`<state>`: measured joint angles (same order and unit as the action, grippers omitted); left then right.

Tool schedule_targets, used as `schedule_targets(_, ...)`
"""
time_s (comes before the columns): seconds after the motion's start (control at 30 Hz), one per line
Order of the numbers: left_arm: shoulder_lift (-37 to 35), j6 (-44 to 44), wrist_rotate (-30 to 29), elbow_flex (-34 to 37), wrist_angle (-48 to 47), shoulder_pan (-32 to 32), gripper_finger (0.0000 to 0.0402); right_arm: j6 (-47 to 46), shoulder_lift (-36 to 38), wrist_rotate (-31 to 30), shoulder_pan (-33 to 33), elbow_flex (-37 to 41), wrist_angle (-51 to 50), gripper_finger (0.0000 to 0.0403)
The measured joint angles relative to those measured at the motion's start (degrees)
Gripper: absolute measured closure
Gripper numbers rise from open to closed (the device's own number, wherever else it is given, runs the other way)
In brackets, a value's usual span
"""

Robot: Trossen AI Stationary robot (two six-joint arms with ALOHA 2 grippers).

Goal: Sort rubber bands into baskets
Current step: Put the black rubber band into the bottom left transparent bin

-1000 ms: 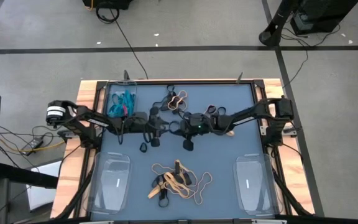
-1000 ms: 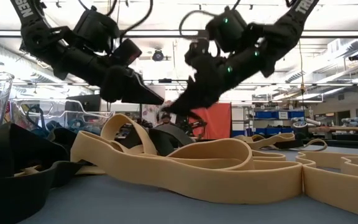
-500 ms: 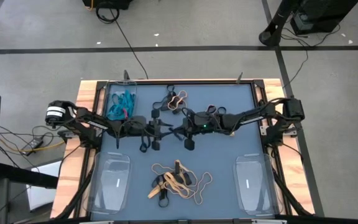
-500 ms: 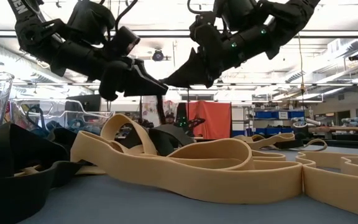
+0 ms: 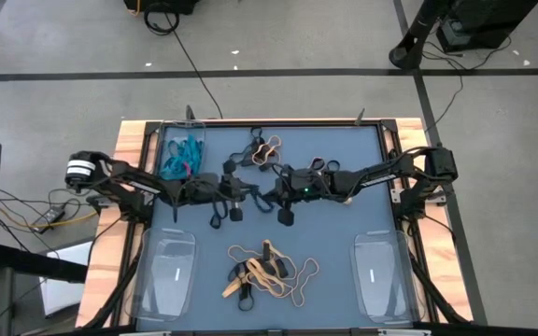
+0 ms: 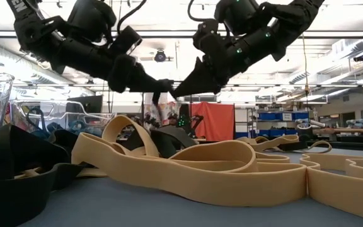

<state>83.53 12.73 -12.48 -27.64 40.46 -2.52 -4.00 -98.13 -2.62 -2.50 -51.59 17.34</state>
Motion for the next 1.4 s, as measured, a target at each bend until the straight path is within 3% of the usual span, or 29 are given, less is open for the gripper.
schedule_targets(0.07,-2.4,-1.3,-3.7,-1.3,-6.1,0.0,0.0397,-0.3,0.0,-2.5,-0.1,0.0,-0.7,0.0345)
schedule_targets(0.23,-7.7,-4.2,-22.5,-8.5,-31.0,2.3,0.0393,-0.5,0.0,-5.3,-0.2,0.0,-1.6,0.0315)
schedule_targets(0.4,-9.1,-15.7,-26.8,-20.4,-59.4,5.1,0.0393,1.5,-0.2,-5.3,-0.2,0.7,-1.8,0.0299)
schedule_targets(0.63,-9.0,-31.2,-26.7,-34.2,-89.9,10.1,0.0392,7.1,-0.2,-5.6,0.0,0.7,-1.1,0.0304)
schedule_targets(0.77,-9.0,-39.8,-25.7,-40.2,-101.7,13.5,0.0392,7.2,-0.2,-11.9,1.1,0.7,0.1,0.0308)
schedule_targets(0.9,-9.1,-47.4,-21.7,-43.1,-110.2,16.7,0.0392,4.2,-0.2,-14.9,1.9,0.7,1.8,0.0315)
schedule_targets(1.1,-9.4,-60.8,-12.1,-43.3,-122.4,22.2,0.0392,-2.6,-0.2,-8.4,1.6,0.7,1.9,0.0318)
schedule_targets(1.4,-9.2,-79.0,-0.2,-43.3,-130.6,35.9,0.0392,-4.1,-0.2,-7.6,2.6,0.7,2.1,0.0318)
